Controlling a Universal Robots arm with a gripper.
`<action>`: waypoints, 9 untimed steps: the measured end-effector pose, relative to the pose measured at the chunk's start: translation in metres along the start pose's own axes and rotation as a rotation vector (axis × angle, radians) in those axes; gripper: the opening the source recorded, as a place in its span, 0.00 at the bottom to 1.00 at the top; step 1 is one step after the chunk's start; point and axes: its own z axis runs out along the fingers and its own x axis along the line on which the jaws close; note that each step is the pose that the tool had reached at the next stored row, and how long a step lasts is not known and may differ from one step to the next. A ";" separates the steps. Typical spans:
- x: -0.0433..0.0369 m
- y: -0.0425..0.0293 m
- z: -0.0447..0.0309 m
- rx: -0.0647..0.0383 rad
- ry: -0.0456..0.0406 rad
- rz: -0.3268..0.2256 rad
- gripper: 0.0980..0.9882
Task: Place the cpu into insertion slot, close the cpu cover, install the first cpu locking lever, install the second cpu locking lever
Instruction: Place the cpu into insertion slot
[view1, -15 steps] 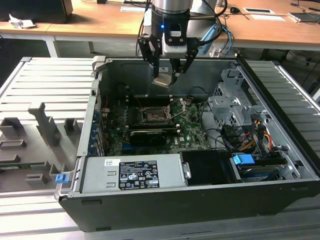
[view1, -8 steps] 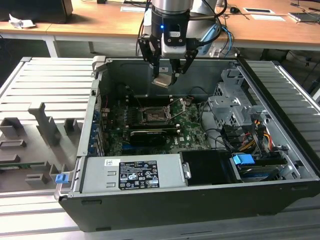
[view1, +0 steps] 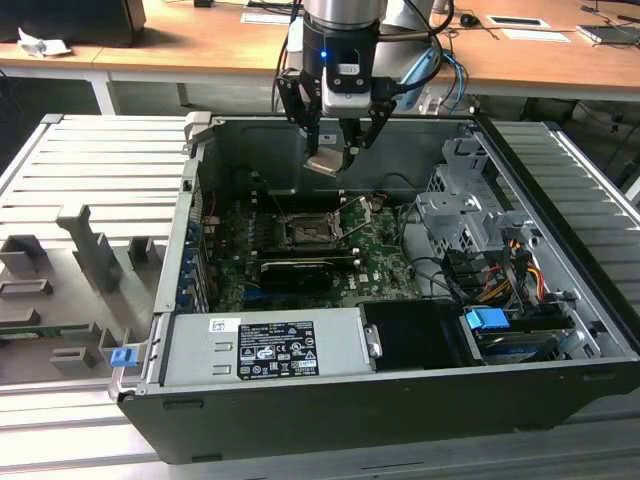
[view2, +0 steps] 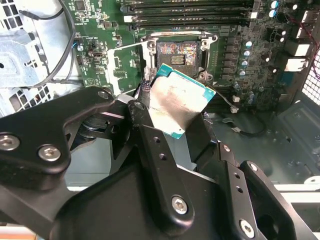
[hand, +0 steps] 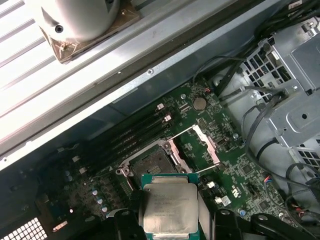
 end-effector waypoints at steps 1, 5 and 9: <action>0.0000 0.0000 0.0001 0.000 -0.0001 0.001 0.48; 0.0000 -0.0001 0.0005 0.000 -0.0008 0.009 0.48; 0.0000 -0.0001 0.0010 0.000 -0.0027 0.028 0.48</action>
